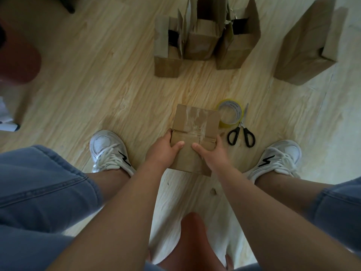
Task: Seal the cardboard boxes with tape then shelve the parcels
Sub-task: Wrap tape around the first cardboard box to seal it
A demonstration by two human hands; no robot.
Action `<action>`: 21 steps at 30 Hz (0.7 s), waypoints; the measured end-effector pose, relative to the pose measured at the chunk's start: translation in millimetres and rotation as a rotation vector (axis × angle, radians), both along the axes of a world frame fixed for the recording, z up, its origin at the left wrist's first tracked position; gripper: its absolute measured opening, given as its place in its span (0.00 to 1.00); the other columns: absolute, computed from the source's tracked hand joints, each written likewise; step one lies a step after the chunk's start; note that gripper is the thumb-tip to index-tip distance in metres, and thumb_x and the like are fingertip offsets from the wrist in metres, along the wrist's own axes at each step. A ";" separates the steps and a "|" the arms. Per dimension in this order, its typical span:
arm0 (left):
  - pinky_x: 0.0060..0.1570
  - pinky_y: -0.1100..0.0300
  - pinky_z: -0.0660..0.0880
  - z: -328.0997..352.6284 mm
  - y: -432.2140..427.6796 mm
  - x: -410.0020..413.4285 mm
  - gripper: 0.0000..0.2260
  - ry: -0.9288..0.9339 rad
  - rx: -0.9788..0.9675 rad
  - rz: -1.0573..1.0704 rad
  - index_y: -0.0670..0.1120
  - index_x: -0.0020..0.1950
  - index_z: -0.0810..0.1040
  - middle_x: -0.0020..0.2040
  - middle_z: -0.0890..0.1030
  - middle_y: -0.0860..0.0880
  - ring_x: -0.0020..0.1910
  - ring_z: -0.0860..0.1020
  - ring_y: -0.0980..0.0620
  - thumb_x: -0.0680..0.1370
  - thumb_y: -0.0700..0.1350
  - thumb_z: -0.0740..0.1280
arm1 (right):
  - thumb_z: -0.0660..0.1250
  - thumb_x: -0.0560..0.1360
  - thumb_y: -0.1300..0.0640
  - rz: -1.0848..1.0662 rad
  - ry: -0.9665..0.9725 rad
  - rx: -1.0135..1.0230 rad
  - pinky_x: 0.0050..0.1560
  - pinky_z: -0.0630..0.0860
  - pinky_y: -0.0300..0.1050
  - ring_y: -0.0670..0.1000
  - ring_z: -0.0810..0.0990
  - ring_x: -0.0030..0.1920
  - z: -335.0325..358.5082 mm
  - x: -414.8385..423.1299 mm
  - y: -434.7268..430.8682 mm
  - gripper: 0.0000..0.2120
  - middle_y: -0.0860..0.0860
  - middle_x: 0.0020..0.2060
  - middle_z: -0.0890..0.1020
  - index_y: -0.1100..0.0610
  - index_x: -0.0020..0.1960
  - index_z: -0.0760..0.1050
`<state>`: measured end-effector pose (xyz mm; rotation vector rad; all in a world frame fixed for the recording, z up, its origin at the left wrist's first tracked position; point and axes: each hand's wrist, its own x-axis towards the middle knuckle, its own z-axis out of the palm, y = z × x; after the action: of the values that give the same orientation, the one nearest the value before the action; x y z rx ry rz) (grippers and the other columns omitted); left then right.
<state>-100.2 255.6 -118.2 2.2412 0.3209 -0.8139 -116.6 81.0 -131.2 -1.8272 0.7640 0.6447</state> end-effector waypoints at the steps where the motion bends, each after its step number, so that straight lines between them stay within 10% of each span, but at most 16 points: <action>1: 0.62 0.46 0.73 0.0 -0.3 -0.9 0.30 -0.002 0.002 -0.001 0.52 0.78 0.61 0.69 0.75 0.47 0.65 0.74 0.46 0.79 0.61 0.62 | 0.79 0.62 0.36 -0.005 -0.003 -0.008 0.65 0.75 0.57 0.54 0.77 0.62 -0.1 -1.8 0.3 0.42 0.50 0.64 0.76 0.43 0.71 0.66; 6: 0.63 0.47 0.73 1.4 -0.5 0.5 0.30 -0.002 -0.014 0.015 0.52 0.79 0.61 0.69 0.75 0.47 0.66 0.74 0.45 0.80 0.60 0.62 | 0.74 0.58 0.29 0.011 0.038 -0.029 0.68 0.72 0.58 0.55 0.75 0.66 -0.5 3.1 2.3 0.50 0.51 0.67 0.74 0.42 0.75 0.62; 11: 0.65 0.48 0.71 8.5 -2.8 1.7 0.29 -0.006 -0.044 0.022 0.51 0.79 0.60 0.70 0.74 0.46 0.67 0.73 0.45 0.81 0.58 0.62 | 0.63 0.80 0.40 -0.051 0.089 -0.032 0.63 0.73 0.50 0.57 0.76 0.64 14.2 23.2 -2.0 0.28 0.52 0.66 0.77 0.55 0.74 0.69; 17: 0.65 0.49 0.72 14.3 -4.0 1.7 0.28 0.020 -0.084 0.115 0.51 0.77 0.64 0.69 0.75 0.47 0.66 0.74 0.45 0.80 0.55 0.66 | 0.56 0.81 0.35 0.213 0.138 -0.277 0.41 0.73 0.49 0.54 0.76 0.41 24.7 30.8 -2.5 0.29 0.50 0.40 0.76 0.59 0.63 0.74; 21: 0.56 0.56 0.74 24.4 0.8 5.7 0.29 0.112 -0.236 0.386 0.43 0.74 0.69 0.66 0.77 0.44 0.61 0.78 0.45 0.77 0.51 0.71 | 0.62 0.79 0.37 0.200 0.110 -0.103 0.57 0.79 0.54 0.57 0.80 0.57 30.9 33.1 -14.8 0.30 0.53 0.59 0.81 0.56 0.73 0.70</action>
<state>-94.5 256.4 -93.7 1.8396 0.6524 -0.7262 -83.4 66.2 -100.3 -1.9926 0.7025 0.8545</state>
